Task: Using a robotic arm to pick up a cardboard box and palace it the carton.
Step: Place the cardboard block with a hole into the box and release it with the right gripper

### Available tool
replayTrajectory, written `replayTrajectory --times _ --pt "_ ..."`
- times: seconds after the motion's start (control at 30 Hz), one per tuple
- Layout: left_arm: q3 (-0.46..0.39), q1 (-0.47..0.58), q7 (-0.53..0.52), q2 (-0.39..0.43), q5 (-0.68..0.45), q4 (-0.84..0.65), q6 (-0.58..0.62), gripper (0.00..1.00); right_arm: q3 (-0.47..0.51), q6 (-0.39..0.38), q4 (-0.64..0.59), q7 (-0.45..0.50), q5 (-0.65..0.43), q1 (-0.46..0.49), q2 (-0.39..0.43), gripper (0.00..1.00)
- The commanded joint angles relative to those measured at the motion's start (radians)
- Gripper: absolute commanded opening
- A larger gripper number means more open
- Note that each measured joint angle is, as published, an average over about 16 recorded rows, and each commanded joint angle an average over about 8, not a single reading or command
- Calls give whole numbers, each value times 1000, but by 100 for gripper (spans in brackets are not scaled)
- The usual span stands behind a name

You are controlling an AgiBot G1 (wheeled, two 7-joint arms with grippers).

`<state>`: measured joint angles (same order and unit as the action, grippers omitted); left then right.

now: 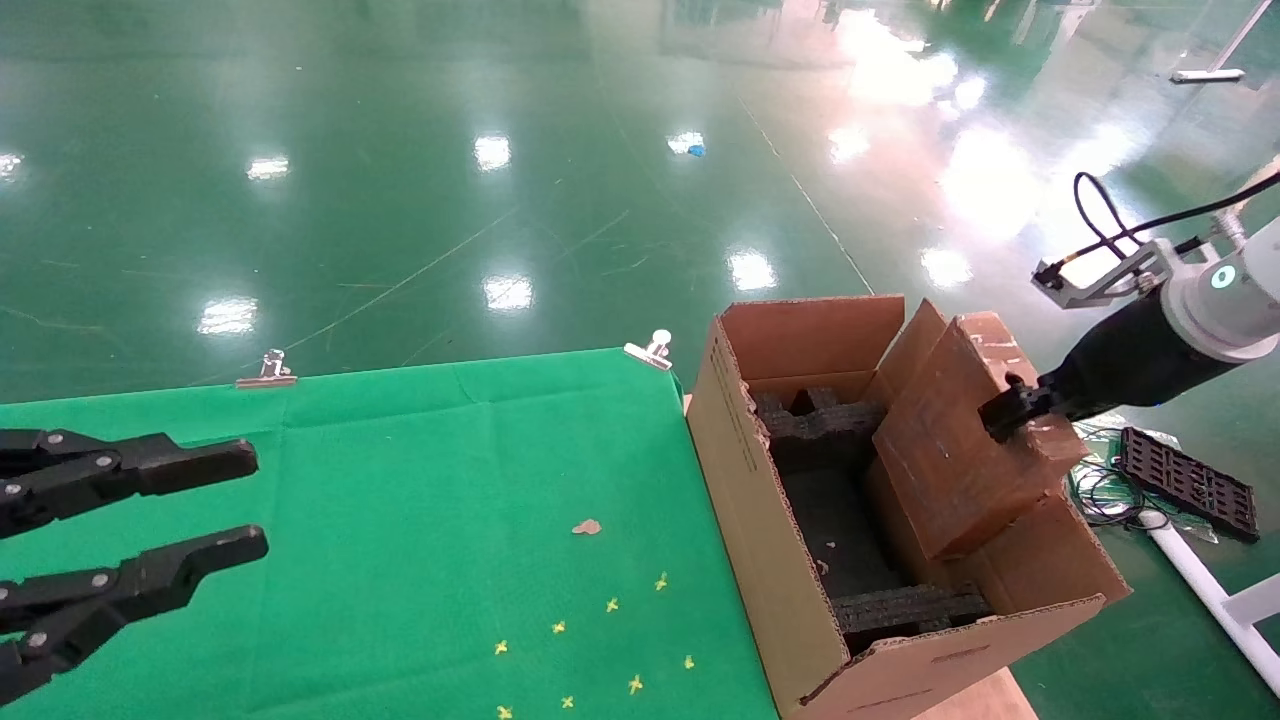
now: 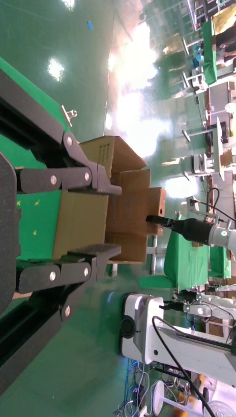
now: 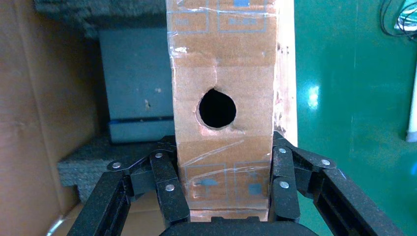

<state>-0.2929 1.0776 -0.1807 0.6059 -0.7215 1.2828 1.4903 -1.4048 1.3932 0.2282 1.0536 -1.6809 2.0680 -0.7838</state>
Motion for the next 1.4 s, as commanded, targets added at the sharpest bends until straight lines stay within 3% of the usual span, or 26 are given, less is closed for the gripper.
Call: replayTrajectory --times 0.03,0.73,1.2,1.23,1.4 --pt "0 0 0 0 0 0 0 100 -4 -2 -17 -10 -4 -8 -10 0" --pt "-1 0 1 -1 1 0 -1 100 -31 -44 -92 19 -36 -117 -109 0" --pt "-2 0 1 -1 1 0 -1 100 5 -212 -97 -22 22 -287 -146 0" --pt "-2 0 1 -1 2 0 -1 100 9 -223 -95 -30 27 -295 -146 2" --pt "-3 1 1 -1 2 0 -1 100 20 -252 -96 -61 44 -315 -145 64"
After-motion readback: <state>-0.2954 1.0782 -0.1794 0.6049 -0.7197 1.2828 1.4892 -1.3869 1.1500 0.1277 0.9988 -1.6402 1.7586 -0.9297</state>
